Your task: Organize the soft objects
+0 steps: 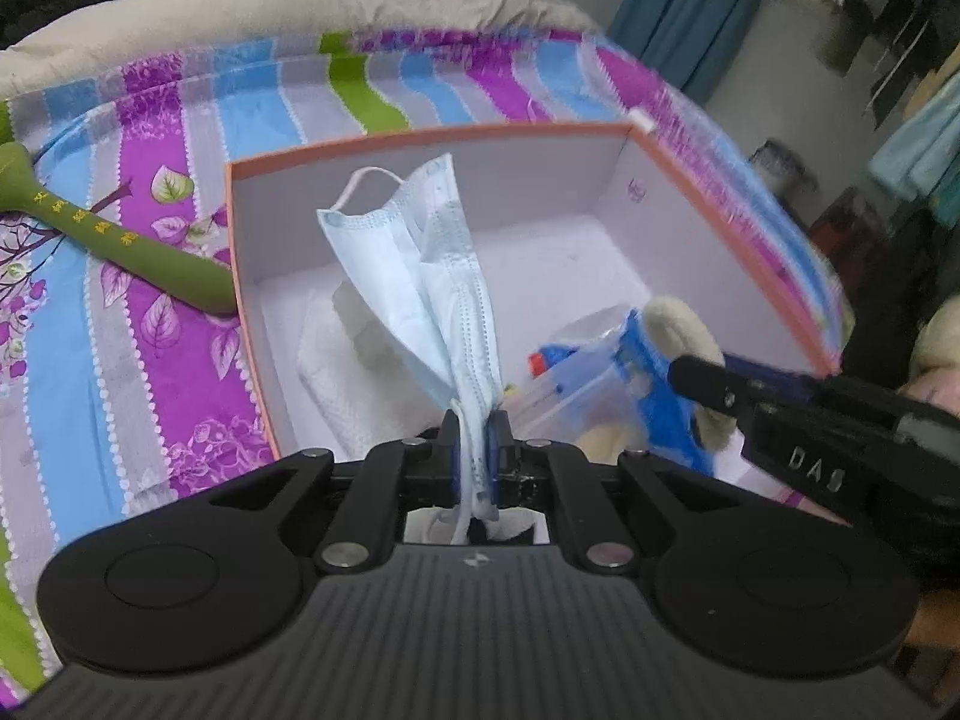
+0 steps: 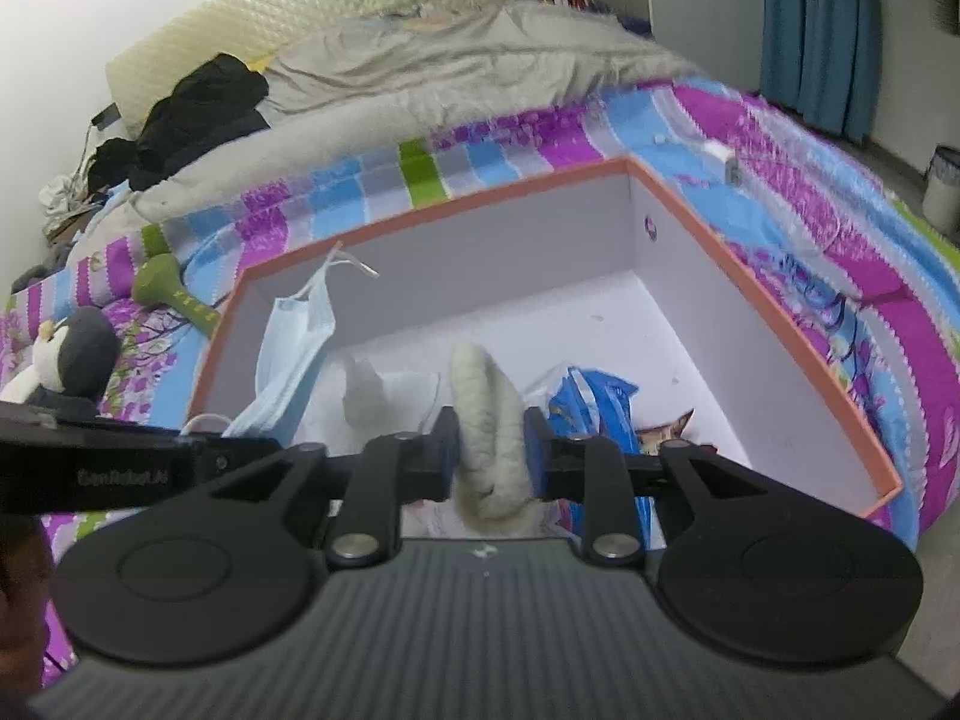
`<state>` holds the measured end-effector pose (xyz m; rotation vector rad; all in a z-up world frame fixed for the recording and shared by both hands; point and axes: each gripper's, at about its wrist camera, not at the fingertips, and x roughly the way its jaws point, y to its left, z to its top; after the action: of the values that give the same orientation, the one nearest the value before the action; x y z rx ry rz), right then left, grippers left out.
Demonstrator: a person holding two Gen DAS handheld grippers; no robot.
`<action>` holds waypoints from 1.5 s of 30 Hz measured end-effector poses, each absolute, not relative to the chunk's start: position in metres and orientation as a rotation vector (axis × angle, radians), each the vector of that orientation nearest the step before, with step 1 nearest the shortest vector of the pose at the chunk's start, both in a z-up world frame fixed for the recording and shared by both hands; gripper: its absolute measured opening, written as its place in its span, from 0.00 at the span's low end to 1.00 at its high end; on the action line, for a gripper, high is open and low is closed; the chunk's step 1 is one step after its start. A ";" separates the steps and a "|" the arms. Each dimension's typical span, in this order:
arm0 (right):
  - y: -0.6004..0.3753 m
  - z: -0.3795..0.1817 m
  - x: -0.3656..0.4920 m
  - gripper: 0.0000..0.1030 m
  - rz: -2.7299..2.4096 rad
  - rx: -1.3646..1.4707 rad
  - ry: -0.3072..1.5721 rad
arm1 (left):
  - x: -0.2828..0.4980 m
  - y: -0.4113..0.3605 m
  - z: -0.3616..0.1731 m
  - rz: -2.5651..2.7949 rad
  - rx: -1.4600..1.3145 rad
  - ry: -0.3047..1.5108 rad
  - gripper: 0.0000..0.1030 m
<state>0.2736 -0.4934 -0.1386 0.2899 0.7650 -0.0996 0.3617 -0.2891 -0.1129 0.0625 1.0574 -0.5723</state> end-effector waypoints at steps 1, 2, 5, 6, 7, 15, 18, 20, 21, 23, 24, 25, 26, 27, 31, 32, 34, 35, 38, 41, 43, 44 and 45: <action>-0.496 -0.141 0.275 0.37 -0.097 0.300 0.775 | 0.361 -0.291 -0.114 -0.564 0.081 1.056 0.18; -0.497 -0.143 0.275 0.37 -0.092 0.307 0.785 | 0.361 -0.292 -0.115 -0.558 0.087 1.058 0.34; -0.499 -0.144 0.273 0.38 -0.109 0.306 0.794 | 0.358 -0.289 -0.113 -0.552 0.069 1.039 0.50; -0.499 -0.144 0.272 0.39 -0.111 0.302 0.796 | 0.357 -0.288 -0.110 -0.553 0.065 1.033 0.50; -0.499 -0.142 0.271 0.40 -0.112 0.301 0.795 | 0.356 -0.288 -0.108 -0.552 0.064 1.031 0.50; -0.496 -0.110 0.246 0.40 -0.109 0.295 0.725 | 0.334 -0.276 -0.069 -0.558 0.065 0.960 0.50; -0.492 -0.091 0.232 0.40 -0.108 0.287 0.681 | 0.320 -0.265 -0.046 -0.570 0.033 0.917 0.50; -0.488 -0.079 0.221 0.40 -0.110 0.279 0.655 | 0.310 -0.260 -0.032 -0.582 0.028 0.896 0.50; -0.486 -0.074 0.216 0.40 -0.110 0.275 0.644 | 0.304 -0.258 -0.025 -0.586 0.031 0.879 0.50; -0.481 -0.061 0.205 0.40 -0.109 0.270 0.619 | 0.293 -0.251 -0.011 -0.594 0.034 0.851 0.50; -0.479 -0.056 0.200 0.40 -0.107 0.268 0.610 | 0.286 -0.248 -0.005 -0.599 0.033 0.840 0.50; -0.476 -0.050 0.193 0.40 -0.106 0.264 0.598 | 0.279 -0.245 0.000 -0.603 0.032 0.830 0.50; -0.473 -0.045 0.187 0.40 -0.105 0.259 0.584 | 0.272 -0.241 0.006 -0.607 0.030 0.819 0.50; -0.470 -0.040 0.180 0.40 -0.102 0.254 0.570 | 0.266 -0.237 0.010 -0.611 0.028 0.811 0.50; -0.459 -0.026 0.155 0.40 -0.107 0.241 0.547 | 0.236 -0.219 0.023 -0.623 0.013 0.788 0.50; -0.457 -0.024 0.150 0.40 -0.108 0.238 0.544 | 0.229 -0.215 0.026 -0.627 0.013 0.783 0.50; -0.450 -0.021 0.138 0.40 -0.109 0.233 0.541 | 0.214 -0.207 0.031 -0.629 0.017 0.768 0.50; -0.447 -0.020 0.133 0.40 -0.108 0.231 0.540 | 0.207 -0.203 0.034 -0.627 0.018 0.761 0.50; -0.438 -0.018 0.118 0.40 -0.109 0.233 0.535 | 0.190 -0.191 0.039 -0.630 0.014 0.744 0.50; -0.430 -0.016 0.105 0.40 -0.101 0.228 0.530 | 0.173 -0.181 0.043 -0.629 0.010 0.735 0.50; -0.427 -0.016 0.098 0.40 -0.102 0.227 0.527 | 0.164 -0.176 0.045 -0.627 0.007 0.731 0.50; -0.426 -0.017 0.096 0.40 -0.102 0.229 0.529 | 0.161 -0.174 0.044 -0.624 0.005 0.731 0.50; -0.425 -0.017 0.092 0.40 -0.107 0.233 0.530 | 0.158 -0.172 0.044 -0.620 0.003 0.733 0.50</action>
<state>0.0922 -0.4253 -0.0171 0.2335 0.5298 -0.1071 0.1583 -0.1719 0.0443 0.0034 0.7328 -0.6202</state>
